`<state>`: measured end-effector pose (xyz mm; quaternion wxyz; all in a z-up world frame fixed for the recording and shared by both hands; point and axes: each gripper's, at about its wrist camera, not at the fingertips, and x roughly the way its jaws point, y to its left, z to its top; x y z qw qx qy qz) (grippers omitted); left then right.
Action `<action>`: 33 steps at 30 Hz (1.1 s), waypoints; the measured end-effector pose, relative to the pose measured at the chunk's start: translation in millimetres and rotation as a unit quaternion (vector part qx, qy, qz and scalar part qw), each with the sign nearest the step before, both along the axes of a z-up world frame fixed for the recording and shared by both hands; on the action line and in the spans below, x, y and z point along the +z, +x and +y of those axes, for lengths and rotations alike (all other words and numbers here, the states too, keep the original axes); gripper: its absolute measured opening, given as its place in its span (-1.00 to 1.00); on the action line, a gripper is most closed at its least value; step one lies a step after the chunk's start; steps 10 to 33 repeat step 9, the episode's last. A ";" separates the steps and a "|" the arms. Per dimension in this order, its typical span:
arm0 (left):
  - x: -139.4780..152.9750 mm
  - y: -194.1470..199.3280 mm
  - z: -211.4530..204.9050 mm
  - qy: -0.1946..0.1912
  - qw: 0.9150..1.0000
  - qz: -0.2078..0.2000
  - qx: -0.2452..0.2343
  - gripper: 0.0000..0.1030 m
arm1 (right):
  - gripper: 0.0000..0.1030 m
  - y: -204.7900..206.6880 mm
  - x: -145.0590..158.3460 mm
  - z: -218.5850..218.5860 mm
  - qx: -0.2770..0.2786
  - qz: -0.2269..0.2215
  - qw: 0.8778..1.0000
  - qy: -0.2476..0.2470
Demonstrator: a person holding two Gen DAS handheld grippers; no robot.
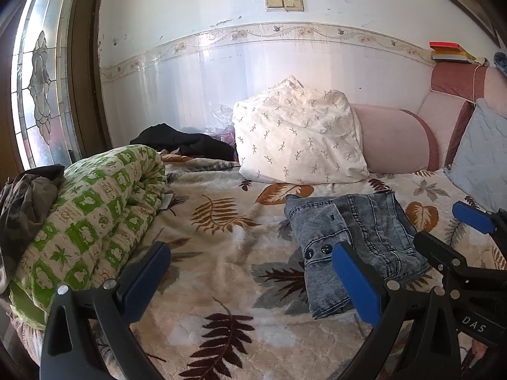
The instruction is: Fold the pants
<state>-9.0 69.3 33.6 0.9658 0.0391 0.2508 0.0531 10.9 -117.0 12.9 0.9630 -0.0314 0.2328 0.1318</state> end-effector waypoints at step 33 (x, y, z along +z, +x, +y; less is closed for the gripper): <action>-2.6 8.0 -0.2 0.001 1.000 -0.001 -0.005 0.99 | 0.46 8.0 -3.5 0.4 0.005 0.006 1.000 0.000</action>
